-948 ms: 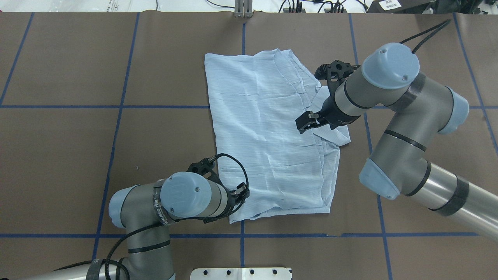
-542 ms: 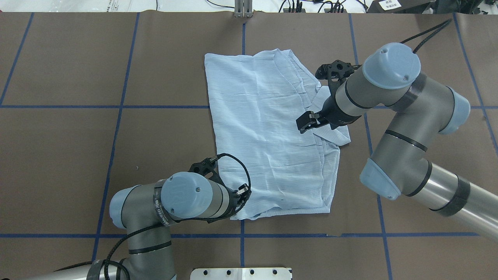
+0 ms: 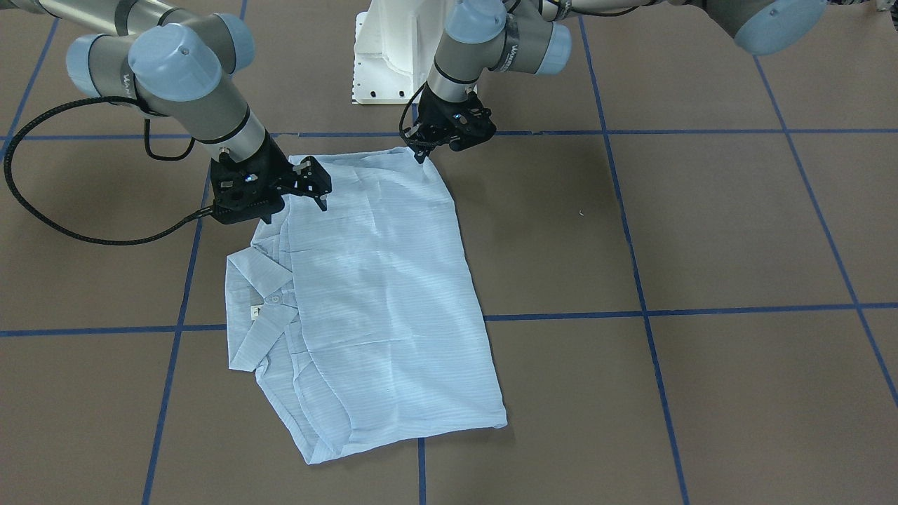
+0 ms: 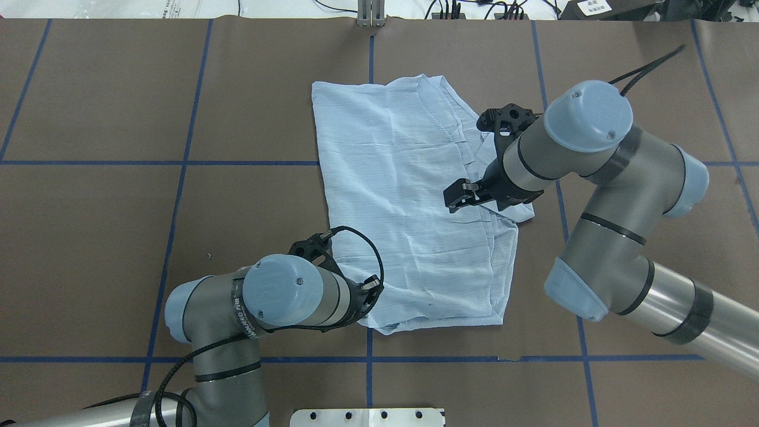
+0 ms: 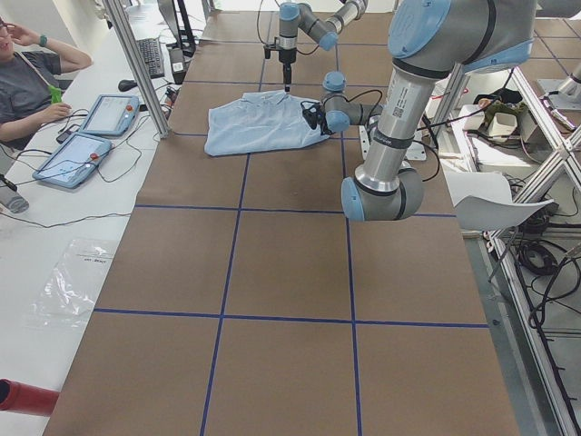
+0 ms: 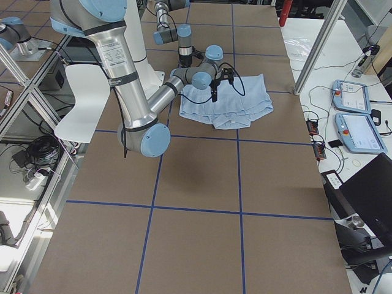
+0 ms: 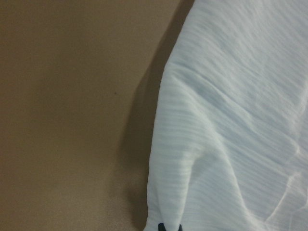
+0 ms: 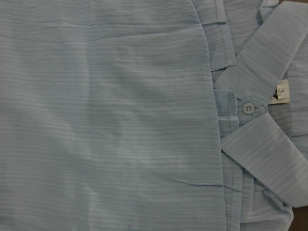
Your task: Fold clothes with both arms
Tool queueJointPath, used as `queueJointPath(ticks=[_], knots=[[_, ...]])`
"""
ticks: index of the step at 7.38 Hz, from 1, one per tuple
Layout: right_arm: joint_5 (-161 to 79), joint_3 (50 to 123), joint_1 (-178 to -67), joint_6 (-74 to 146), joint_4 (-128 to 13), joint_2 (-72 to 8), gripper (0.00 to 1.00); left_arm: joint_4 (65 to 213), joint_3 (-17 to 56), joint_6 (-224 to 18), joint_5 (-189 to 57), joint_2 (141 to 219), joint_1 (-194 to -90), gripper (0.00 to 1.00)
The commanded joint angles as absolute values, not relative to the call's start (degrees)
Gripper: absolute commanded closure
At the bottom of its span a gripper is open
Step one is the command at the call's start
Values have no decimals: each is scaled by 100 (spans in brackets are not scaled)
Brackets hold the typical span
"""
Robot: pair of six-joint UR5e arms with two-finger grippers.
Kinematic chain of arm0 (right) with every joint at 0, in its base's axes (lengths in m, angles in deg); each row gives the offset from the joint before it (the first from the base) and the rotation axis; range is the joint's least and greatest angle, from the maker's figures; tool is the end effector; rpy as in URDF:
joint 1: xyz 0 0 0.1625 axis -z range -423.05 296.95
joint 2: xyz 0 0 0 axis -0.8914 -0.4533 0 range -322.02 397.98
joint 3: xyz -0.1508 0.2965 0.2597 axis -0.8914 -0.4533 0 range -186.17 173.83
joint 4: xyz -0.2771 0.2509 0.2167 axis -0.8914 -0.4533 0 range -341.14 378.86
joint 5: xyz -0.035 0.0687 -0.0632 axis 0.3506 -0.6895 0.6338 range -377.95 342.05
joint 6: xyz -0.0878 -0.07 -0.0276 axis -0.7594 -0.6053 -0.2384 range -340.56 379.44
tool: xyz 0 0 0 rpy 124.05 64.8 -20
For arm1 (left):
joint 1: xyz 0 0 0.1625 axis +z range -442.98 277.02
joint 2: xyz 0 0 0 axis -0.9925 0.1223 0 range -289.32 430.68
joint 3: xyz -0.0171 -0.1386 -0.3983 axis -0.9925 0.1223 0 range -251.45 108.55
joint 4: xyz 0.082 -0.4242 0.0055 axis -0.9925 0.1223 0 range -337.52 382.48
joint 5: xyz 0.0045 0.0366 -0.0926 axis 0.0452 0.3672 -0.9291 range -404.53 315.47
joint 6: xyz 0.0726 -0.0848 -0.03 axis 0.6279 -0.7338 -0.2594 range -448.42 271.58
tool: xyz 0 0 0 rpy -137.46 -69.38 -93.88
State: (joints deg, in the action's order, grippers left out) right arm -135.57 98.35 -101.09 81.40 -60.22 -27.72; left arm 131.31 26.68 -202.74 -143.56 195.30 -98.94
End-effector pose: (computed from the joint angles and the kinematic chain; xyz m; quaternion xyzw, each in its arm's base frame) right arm -0.4521 -0.4551 0.2796 0.0412 -0.4604 -0.0232 0.8864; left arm 0.6312 -0.3003 0.1975 -0.1046 0.5039 -0.2570 0.8180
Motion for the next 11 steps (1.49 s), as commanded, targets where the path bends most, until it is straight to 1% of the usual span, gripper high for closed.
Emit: queueJointPath(ticks=[1,3,4,6,11], knots=[[-13240,9825,-9673,9678,-6024,-2741,0,13137,2673,-20250,-14367,19531,-9976,100],[-12460,9851,-9251,10965,-6024,-2793,0,13137,2673,-20250,-14367,19522,-10029,100],[-12265,9860,-9084,11118,-6164,-2907,0,13146,2673,-20250,-14376,19531,-10038,100],[-12035,9991,-8881,11128,-6699,-3004,0,13146,2673,-20250,-14393,19540,-10038,100],[-11912,9992,-8512,11207,-6719,-3233,0,13155,2734,-20250,-14499,19540,-10038,100]])
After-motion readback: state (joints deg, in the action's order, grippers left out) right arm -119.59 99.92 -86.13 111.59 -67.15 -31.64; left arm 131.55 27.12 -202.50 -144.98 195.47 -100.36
